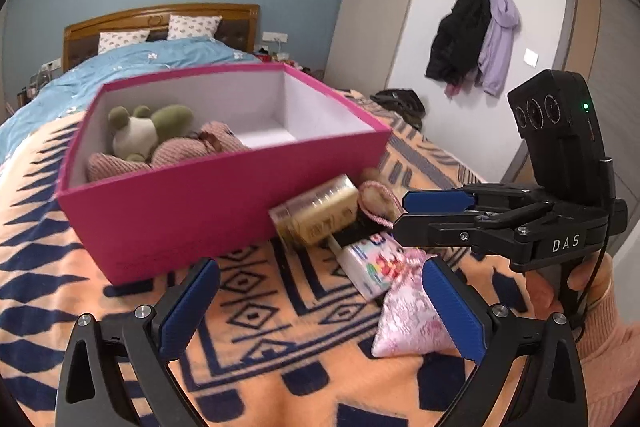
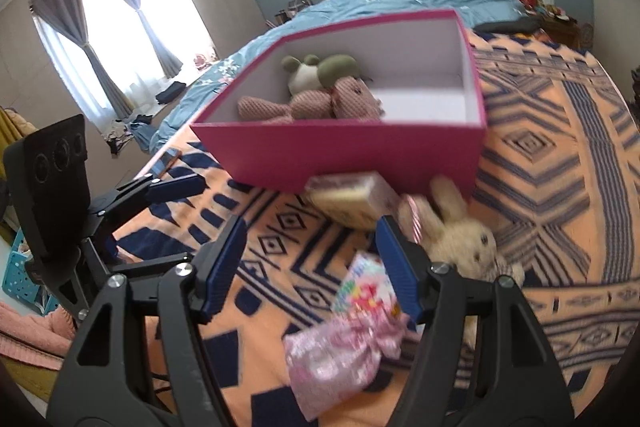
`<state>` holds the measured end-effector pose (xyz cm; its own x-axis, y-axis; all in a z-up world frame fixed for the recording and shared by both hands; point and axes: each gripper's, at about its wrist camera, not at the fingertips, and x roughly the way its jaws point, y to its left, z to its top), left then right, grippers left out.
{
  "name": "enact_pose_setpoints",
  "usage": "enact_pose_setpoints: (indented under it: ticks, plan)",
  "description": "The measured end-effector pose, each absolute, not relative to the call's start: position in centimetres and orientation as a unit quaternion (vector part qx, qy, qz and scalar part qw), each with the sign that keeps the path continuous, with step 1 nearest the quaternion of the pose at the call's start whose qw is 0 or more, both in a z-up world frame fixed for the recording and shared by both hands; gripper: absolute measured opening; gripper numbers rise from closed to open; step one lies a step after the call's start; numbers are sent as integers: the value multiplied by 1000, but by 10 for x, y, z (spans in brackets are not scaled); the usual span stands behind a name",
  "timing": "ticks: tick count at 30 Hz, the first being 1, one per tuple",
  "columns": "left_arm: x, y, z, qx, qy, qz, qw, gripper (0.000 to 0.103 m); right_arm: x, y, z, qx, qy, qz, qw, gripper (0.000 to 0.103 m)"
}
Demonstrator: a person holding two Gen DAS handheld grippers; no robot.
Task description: Organize objects
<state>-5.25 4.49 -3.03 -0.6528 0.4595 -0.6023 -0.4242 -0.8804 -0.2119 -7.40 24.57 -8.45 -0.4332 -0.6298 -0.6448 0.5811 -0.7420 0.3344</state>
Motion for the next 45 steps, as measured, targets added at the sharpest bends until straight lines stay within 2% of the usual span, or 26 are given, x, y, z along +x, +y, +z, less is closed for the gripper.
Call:
enact_pose_setpoints:
  ticks: [7, 18, 21, 25, 32, 37, 45]
  plan:
    - [-46, 71, -46, -352, 6, 900, 256, 103, -62, 266, -102, 410, -38, -848, 333, 69]
    - [-46, 85, -62, -380, 9, 881, 280, 99, -56, 283, -121, 434, -44, -846, 308, 69]
    - [-46, 90, -66, -388, 13, 876, 286, 90, -55, 282, -123, 435, -48, -844, 310, 69]
    - [-45, 97, -71, -398, 23, 868, 296, 84, -54, 278, -126, 439, -48, -838, 320, 68]
    - [-46, 107, -82, -418, 25, 850, 320, 72, -52, 273, -129, 441, -37, -833, 332, 55]
    - [-49, 106, -88, -433, 8, 836, 337, 61, -50, 272, -129, 438, -39, -827, 350, 50]
    - [-45, 108, -90, -435, 11, 829, 352, 56, -54, 272, -135, 445, -41, -824, 349, 49]
